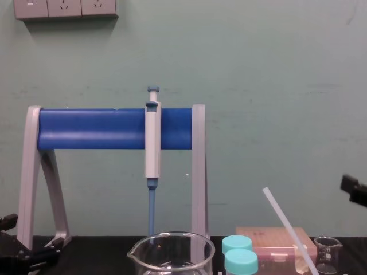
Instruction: Pick up the stirring rod with one hand, then place it down.
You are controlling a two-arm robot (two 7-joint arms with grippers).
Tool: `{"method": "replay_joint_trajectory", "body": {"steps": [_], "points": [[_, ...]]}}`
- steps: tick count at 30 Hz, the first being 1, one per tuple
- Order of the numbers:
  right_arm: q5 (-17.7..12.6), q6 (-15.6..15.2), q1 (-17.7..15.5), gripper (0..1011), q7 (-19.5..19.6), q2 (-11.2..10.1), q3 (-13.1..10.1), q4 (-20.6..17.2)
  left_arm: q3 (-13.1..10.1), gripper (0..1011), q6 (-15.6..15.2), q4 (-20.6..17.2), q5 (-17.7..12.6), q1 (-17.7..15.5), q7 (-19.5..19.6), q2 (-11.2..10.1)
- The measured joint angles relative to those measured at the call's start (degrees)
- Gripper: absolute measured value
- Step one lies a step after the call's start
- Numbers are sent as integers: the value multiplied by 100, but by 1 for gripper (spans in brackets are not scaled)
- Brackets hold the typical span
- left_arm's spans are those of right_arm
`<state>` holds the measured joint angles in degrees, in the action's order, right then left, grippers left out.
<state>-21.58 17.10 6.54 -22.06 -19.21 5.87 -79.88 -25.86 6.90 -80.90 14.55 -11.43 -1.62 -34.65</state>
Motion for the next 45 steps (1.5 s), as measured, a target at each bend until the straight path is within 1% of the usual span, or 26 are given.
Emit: {"method": "replay_joint_trajectory", "body": {"steps": [2,4,5,6,7,8,9,10,12,14,45], "points": [[40,-112,-26,1000,42,-18,-11,-12,0,1001,0,0,0,0,0,0],[131,-428,-67,1000,130,-68,-6,-34,0,1000,0,0,0,0,0,0],[131,-428,-67,1000,130,-68,-6,-34,0,1000,0,0,0,0,0,0],[181,-596,-79,1000,170,-92,13,-45,0,1000,0,0,0,0,0,0],[202,-675,-81,1000,190,-103,23,-49,0,1000,0,0,0,0,0,0],[247,-833,-82,1000,227,-122,47,-51,0,1000,0,0,0,0,0,0],[247,-833,-82,1000,227,-122,47,-51,0,1000,0,0,0,0,0,0],[283,-960,-80,1000,248,-141,70,-51,0,1000,0,0,0,0,0,0],[330,-1096,-68,1000,261,-163,105,-48,0,1000,0,0,0,0,0,0],[358,-1149,-55,1000,261,-175,127,-38,0,1000,0,0,0,0,0,0],[344,-1142,-67,1000,269,-168,109,-39,0,1000,0,0,0,0,0,0]]}}
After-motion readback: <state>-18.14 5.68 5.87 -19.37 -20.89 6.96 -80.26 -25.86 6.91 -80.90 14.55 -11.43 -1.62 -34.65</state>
